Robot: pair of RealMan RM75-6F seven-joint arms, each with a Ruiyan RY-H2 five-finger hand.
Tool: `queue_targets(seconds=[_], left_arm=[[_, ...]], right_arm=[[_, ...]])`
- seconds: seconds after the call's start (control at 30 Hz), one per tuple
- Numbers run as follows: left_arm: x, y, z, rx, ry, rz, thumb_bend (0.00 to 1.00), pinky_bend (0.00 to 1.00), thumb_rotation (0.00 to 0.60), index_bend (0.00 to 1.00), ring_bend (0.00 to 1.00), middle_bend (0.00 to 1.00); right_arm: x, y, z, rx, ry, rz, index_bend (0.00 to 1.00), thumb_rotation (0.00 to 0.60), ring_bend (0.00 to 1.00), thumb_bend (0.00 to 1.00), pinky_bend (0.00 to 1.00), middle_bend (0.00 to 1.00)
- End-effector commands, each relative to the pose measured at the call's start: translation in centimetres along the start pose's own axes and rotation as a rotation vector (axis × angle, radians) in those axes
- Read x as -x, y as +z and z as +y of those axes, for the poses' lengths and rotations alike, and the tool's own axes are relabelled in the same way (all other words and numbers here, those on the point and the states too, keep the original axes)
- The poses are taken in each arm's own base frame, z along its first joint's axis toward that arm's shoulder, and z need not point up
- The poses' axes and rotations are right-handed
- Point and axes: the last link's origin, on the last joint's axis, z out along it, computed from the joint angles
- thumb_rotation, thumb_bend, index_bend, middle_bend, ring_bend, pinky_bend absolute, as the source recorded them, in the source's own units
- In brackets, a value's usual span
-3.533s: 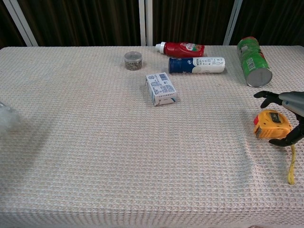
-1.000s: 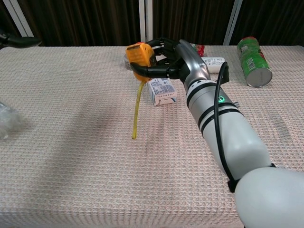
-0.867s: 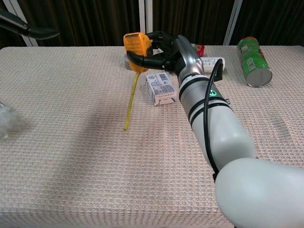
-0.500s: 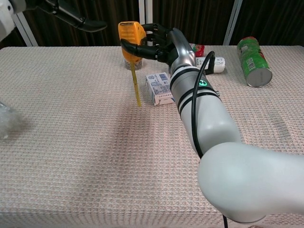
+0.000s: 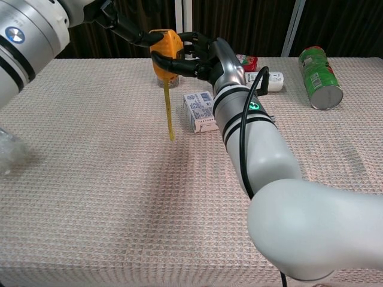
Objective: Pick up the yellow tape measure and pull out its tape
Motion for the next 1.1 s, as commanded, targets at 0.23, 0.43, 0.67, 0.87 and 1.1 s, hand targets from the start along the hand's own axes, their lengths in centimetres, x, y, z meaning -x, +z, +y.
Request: queue_targets(seconds=[0.23, 0.43, 0.67, 0.87, 1.1], left_arm=[[0.24, 0.03, 0.01, -0.001, 0.001, -0.011, 0.27, 0.49, 0.516, 0.47, 0.42, 0.46], [0.36, 0.25, 0.22, 0.003, -0.012, -0.013, 0.33, 0.50, 0.586, 0.49, 0.44, 0.48], [0.22, 0.37, 0.20, 0.004, -0.014, -0.016, 0.38, 0.52, 0.600, 0.52, 0.45, 0.50], [0.17, 0.30, 0.05, -0.003, -0.023, -0.025, 0.42, 0.52, 0.600, 0.53, 0.46, 0.51], [-0.12, 0.18, -0.16, -0.003, -0.027, -0.021, 0.45, 0.53, 0.600, 0.54, 0.47, 0.52]], right_arm=[[-0.02, -0.01, 0.07, 0.002, -0.001, -0.004, 0.72, 0.600, 0.53, 0.30, 0.29, 0.62], [0.20, -0.09, 0.18, 0.003, -0.009, -0.013, 0.72, 0.600, 0.53, 0.30, 0.29, 0.62], [0.23, -0.07, 0.23, 0.000, -0.020, -0.015, 0.72, 0.600, 0.53, 0.30, 0.29, 0.62], [0.26, -0.14, 0.26, -0.004, -0.028, -0.018, 0.72, 0.600, 0.53, 0.30, 0.29, 0.62], [0.35, -0.19, 0.30, -0.008, -0.032, -0.021, 0.72, 0.600, 0.53, 0.30, 0.29, 0.62]])
